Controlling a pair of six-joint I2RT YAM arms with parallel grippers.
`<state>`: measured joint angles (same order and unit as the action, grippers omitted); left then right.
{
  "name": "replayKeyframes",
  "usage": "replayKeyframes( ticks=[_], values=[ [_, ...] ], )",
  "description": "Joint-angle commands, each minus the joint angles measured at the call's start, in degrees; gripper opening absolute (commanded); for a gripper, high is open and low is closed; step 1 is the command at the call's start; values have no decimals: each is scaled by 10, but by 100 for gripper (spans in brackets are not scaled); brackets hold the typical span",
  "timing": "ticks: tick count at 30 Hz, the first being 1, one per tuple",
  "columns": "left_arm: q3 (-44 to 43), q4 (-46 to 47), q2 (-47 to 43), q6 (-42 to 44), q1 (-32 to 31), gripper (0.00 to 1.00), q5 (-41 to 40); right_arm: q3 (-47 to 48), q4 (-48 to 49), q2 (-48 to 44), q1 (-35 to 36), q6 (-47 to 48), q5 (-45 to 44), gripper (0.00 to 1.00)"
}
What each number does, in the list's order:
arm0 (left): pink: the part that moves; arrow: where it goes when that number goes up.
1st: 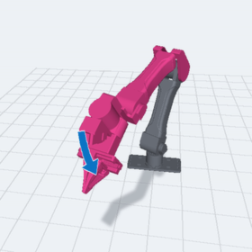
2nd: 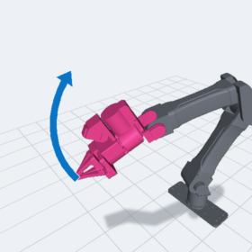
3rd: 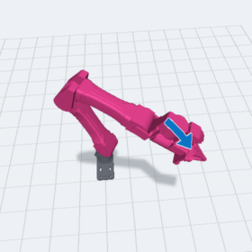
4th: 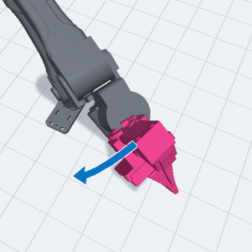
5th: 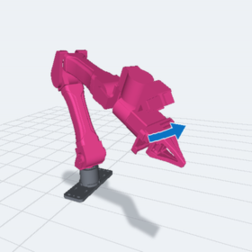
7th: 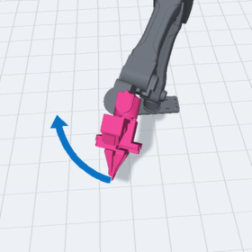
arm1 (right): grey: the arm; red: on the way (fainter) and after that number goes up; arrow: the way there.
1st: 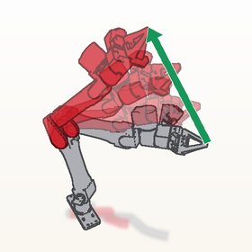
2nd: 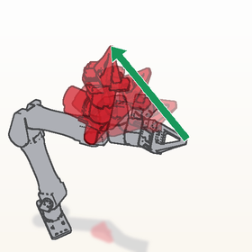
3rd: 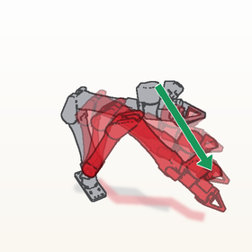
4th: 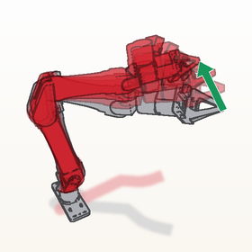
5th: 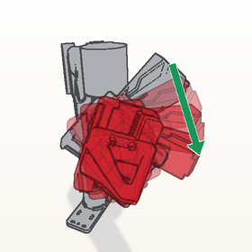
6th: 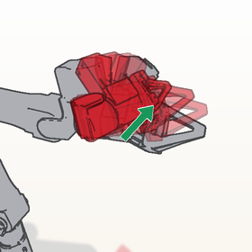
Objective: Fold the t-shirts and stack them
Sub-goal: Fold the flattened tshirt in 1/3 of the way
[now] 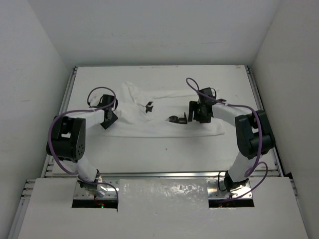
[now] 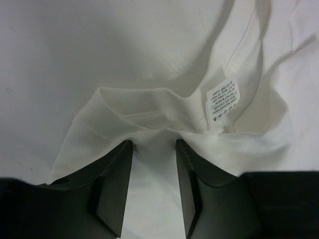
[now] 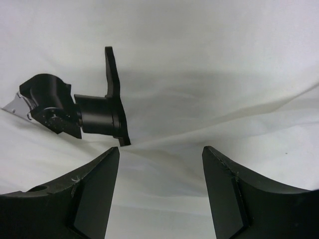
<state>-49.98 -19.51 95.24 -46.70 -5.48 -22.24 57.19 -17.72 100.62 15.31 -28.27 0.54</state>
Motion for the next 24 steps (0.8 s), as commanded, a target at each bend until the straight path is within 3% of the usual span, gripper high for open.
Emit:
replayKeyframes(
  ticks=[1, 4, 14, 19, 24],
  values=[
    [8, 15, 0, 8, 3, 38, 13, 11, 11, -27, -12, 10, 9, 68],
    [22, 31, -11, 10, 2, 38, 25, 3, 22, -26, -21, 9, -12, 68],
    [42, 29, -3, -8, 2, 38, 17, 95, -47, 103, -105, -34, -61, 67],
    [57, 41, -2, -12, 2, 37, 18, 84, -33, 75, -125, -72, -92, 66],
    [67, 46, -6, -16, 2, 37, 23, 115, -40, 64, -125, -74, -60, 66]
  ],
)
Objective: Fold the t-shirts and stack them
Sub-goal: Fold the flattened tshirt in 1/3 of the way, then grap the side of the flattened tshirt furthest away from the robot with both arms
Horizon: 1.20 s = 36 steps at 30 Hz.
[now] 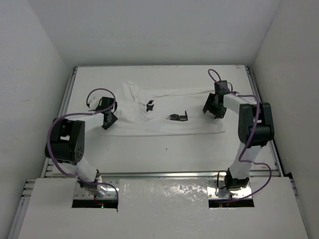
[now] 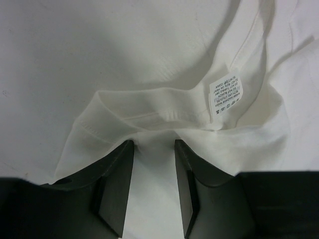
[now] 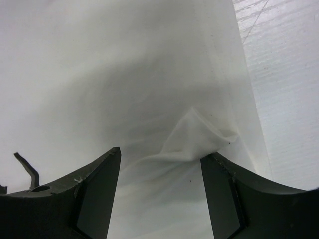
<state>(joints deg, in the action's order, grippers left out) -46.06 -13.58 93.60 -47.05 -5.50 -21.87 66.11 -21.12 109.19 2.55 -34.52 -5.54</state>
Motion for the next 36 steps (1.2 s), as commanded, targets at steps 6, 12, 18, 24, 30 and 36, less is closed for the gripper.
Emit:
replayKeyframes(
  ticks=[6, 12, 18, 24, 30, 36],
  values=[
    [-63, -28, -53, 56, 2, 63, 38, 144, -26, -29, 14, 44, 61, 66],
    [-169, -86, -18, 49, -4, 79, 45, 214, -74, -3, 13, 67, 24, 67],
    [-375, -161, 107, 99, -57, 77, 37, 169, -44, -13, 12, 64, 75, 68],
    [-634, -279, 297, 80, -123, 74, -56, 45, 15, -86, 14, 52, 128, 68],
    [-757, -319, 414, 85, -135, 68, -107, -41, 48, -157, 22, 47, 167, 68],
    [-792, -297, 462, 126, -135, 66, -93, -56, 50, -184, 29, 57, 191, 68]
  ],
)
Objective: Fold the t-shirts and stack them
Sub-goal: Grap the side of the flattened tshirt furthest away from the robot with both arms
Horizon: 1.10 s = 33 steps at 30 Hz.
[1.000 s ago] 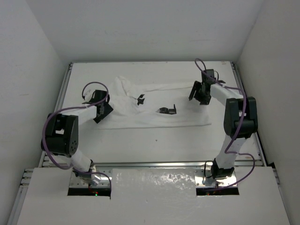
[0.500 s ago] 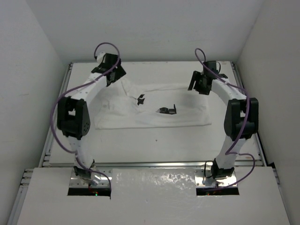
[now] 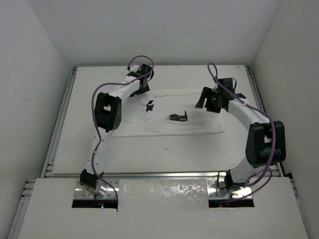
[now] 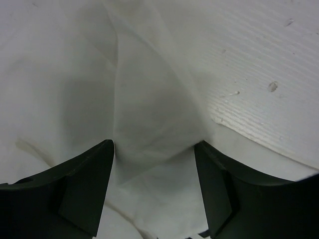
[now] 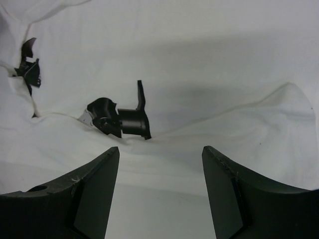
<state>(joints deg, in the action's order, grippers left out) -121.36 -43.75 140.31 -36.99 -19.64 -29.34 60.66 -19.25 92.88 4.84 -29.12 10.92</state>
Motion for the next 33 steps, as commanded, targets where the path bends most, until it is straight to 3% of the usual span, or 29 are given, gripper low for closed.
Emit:
replayKeyframes(
  ticks=[1, 10, 21, 22, 27, 33],
  values=[
    [-41, -1, 0, 25, 7, 64, -21, -2, 32, -23, 8, 4, 27, 68],
    [-28, 65, -14, 32, 7, 64, 3, 2, 33, -10, 26, 14, 29, 67],
    [-70, 84, 44, 57, 9, 62, 3, 7, 39, 3, 41, 21, 34, 67],
    [-74, 85, 47, 61, 10, 54, 3, 7, 38, 4, 44, 22, 33, 67],
    [-76, 80, 52, 68, 11, 49, 9, 9, 38, 6, 46, 24, 29, 66],
    [-69, 77, 44, 63, 11, 7, 2, 11, 33, 5, 49, 29, 16, 66]
  ],
)
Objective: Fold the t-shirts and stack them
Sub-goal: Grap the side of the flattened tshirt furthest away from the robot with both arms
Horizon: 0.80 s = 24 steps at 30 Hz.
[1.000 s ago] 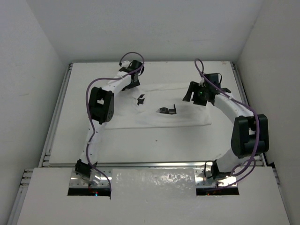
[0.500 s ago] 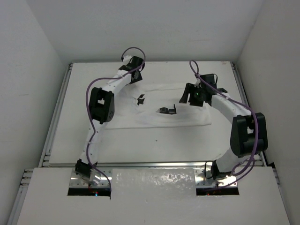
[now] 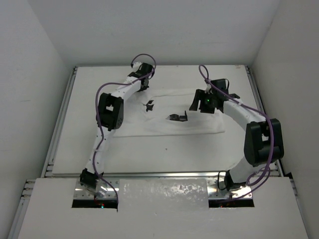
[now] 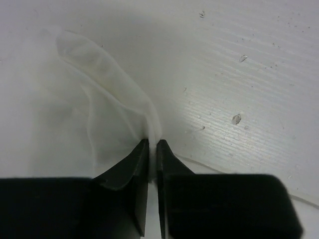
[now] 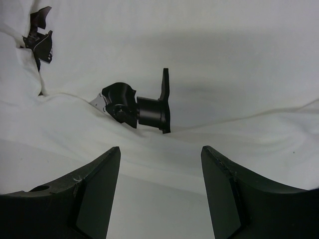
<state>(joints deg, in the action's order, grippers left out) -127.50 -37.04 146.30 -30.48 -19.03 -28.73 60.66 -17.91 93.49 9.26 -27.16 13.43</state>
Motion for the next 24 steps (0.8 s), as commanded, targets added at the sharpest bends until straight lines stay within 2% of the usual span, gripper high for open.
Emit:
replayKeyframes(
  ticks=[1, 4, 8, 9, 10, 11, 15, 17, 20, 24],
  values=[
    [-3, 15, -28, -3, 5, 6, -5, 11, 20, -2, 5, 11, -10, 66],
    [29, 35, -62, -3, 5, 10, -8, 13, 23, 4, 8, 11, -9, 66],
    [45, 48, -87, 3, 6, 31, -9, 19, 17, 13, 10, 15, -3, 66],
    [44, 49, -88, 8, 6, 33, -8, 18, 18, 14, 10, 15, -1, 65],
    [43, 50, -88, 9, 6, 27, -8, 18, 19, 13, 11, 15, 2, 65],
    [42, 51, -88, 9, 6, 26, -7, 18, 19, 13, 11, 14, 3, 65],
    [38, 50, -78, 10, 7, 10, 7, 17, 19, 10, 12, 18, 4, 65],
    [38, 49, -73, 9, 7, 9, 12, 17, 18, 8, 12, 18, 4, 65],
    [42, 47, -73, 9, 7, 0, 16, 17, 19, 7, 12, 18, 2, 65],
    [59, 51, -85, 12, 7, 0, 20, 17, 22, 13, 13, 19, 3, 65]
  ],
)
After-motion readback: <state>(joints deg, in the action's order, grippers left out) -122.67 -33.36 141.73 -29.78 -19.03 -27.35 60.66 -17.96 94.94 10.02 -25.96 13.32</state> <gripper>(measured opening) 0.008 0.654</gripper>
